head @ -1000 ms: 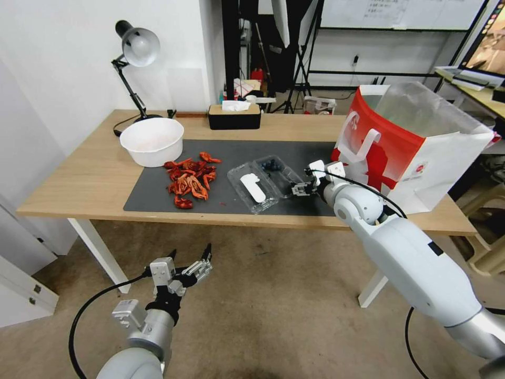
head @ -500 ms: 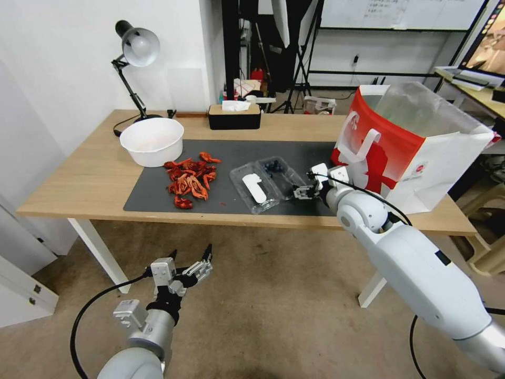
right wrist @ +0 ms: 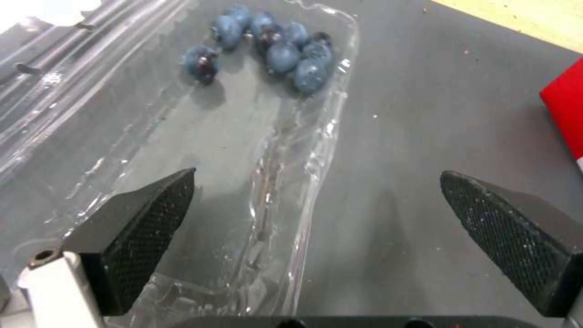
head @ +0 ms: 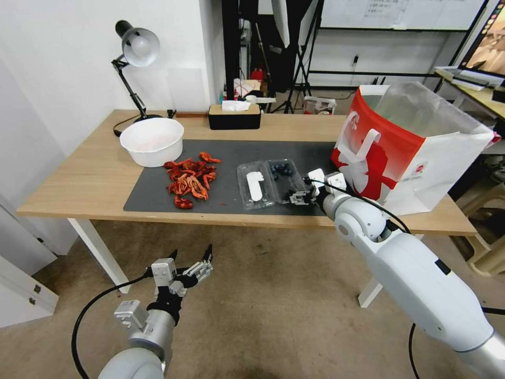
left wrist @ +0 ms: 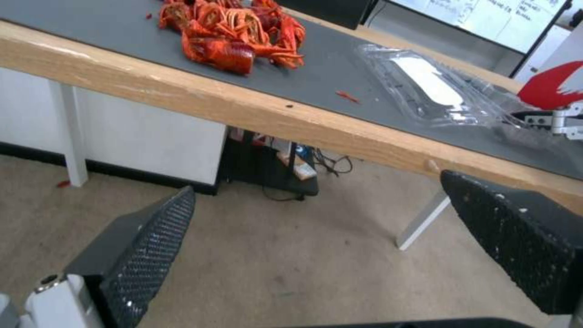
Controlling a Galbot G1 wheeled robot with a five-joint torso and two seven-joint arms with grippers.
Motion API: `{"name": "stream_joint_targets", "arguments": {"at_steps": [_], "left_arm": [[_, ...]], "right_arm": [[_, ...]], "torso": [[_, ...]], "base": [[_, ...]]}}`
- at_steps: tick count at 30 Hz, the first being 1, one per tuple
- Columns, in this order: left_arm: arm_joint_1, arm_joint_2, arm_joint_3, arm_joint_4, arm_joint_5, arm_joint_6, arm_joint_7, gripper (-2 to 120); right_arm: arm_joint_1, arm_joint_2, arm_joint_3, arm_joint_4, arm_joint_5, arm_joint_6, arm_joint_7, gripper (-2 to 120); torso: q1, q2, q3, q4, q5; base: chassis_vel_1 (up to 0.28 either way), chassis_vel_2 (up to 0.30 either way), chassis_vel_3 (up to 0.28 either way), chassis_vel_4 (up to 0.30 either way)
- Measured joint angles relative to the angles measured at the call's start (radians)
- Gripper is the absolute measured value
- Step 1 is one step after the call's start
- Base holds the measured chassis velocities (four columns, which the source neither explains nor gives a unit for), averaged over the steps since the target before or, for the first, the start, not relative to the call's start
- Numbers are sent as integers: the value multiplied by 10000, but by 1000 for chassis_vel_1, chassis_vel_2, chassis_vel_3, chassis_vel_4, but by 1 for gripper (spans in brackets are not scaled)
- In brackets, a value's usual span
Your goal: Close the takeout container lid, then place the container into the takeout bag.
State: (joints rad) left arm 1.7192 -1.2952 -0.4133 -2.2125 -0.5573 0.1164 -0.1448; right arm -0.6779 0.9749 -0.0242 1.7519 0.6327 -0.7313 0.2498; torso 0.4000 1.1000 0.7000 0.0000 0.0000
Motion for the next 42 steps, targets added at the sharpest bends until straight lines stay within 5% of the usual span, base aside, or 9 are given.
{"name": "stream_joint_targets", "arguments": {"at_steps": [28,40,42], "left_arm": [[1,-15,32,102,76,-114,115,100],[69,-19,14,-21,113,-190,174,100],[52,-18,13,-41,103,-194,181,100]], "right_arm": [[-492,288,522,649,-109,59,261,100],[-3154,167,2929,2631,-81,3268,-502,100],[-4108,340,3397,2968,-575,4397,-651,100]], "torso": [[0,0,0,1,1],[0,0,0,0,2],[0,0,0,3,0]], "base": [[0,0,0,0],[0,0,0,0],[0,0,0,0]]}}
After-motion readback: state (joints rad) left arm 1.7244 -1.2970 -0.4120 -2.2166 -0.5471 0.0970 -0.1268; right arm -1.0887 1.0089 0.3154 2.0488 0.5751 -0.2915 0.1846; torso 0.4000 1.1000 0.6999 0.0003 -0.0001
